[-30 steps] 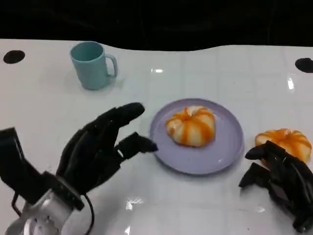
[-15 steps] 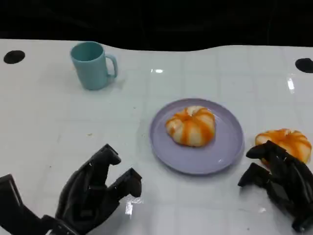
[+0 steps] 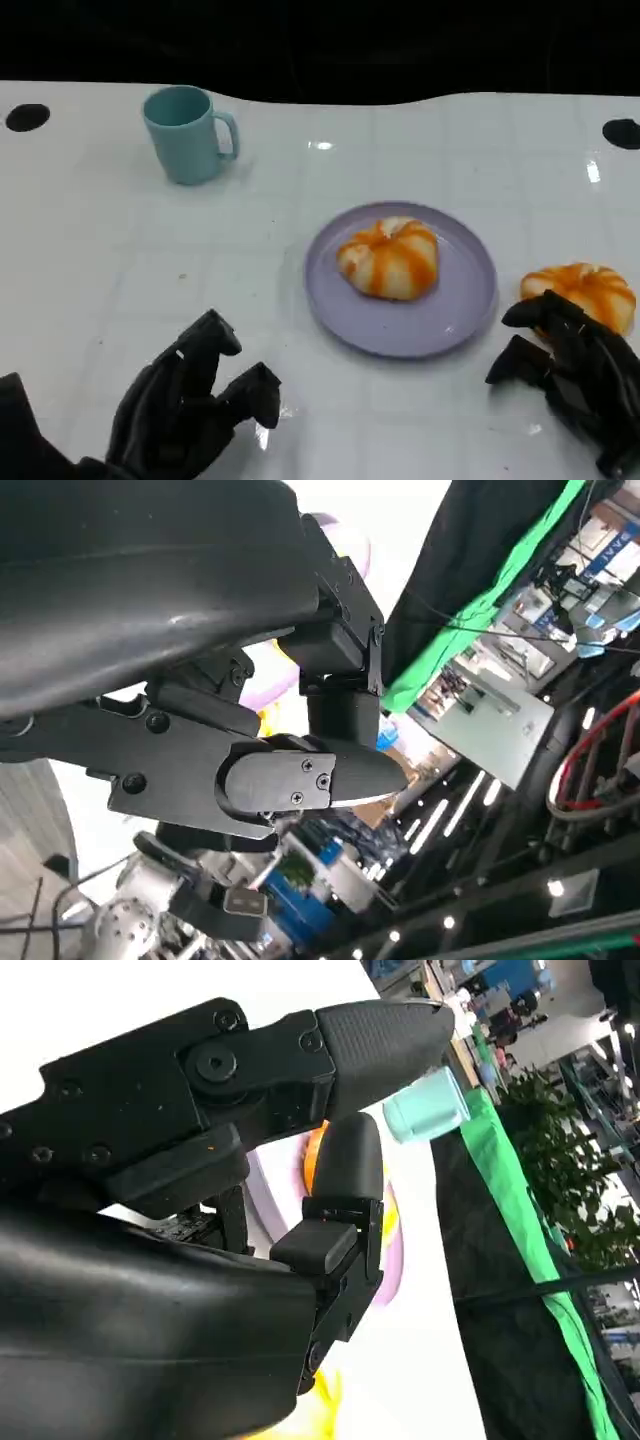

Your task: Grasp the bread from the table and place it into the plate.

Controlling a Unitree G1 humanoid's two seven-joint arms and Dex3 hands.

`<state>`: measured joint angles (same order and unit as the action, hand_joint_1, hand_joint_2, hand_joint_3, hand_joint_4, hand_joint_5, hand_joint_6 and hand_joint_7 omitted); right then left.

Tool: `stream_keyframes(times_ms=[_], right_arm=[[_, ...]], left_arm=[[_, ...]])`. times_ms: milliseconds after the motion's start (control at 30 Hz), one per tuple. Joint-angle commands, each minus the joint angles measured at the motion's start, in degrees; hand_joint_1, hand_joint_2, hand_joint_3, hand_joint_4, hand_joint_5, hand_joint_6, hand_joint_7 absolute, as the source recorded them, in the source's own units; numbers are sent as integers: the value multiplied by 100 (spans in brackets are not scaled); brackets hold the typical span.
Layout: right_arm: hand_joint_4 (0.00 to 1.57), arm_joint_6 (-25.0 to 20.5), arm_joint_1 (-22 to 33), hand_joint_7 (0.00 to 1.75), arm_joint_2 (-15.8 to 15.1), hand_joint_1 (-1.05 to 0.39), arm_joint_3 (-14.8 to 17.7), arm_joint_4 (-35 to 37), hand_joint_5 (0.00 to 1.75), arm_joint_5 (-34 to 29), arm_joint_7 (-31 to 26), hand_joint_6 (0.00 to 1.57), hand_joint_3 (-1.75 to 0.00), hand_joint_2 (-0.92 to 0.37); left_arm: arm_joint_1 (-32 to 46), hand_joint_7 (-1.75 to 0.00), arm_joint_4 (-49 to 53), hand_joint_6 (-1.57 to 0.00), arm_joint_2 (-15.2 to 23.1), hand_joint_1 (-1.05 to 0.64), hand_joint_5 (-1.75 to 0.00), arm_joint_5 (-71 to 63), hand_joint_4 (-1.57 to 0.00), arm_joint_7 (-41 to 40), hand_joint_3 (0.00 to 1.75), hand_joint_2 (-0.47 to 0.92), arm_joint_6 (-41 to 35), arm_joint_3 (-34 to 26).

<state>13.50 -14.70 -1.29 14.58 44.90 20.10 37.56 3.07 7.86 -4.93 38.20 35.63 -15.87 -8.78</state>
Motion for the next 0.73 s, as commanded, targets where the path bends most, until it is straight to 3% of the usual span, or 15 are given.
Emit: stream_keyframes(times_ms=[33, 733], right_arm=[[65, -15, 114, 121, -71, -52, -7, -48, 155, 9, -10, 61, -22, -92], [66, -14, 57, 122, -92, -54, 5, 36, 156, -35, -69, 62, -22, -92]], left_arm=[[56, -175, -5, -66, 45, -57, -175, -97, -88, -91, 30, 92, 123, -42], [-56, -175, 222, -66, 13, -58, -175, -207, -87, -37, 29, 92, 347, -25]])
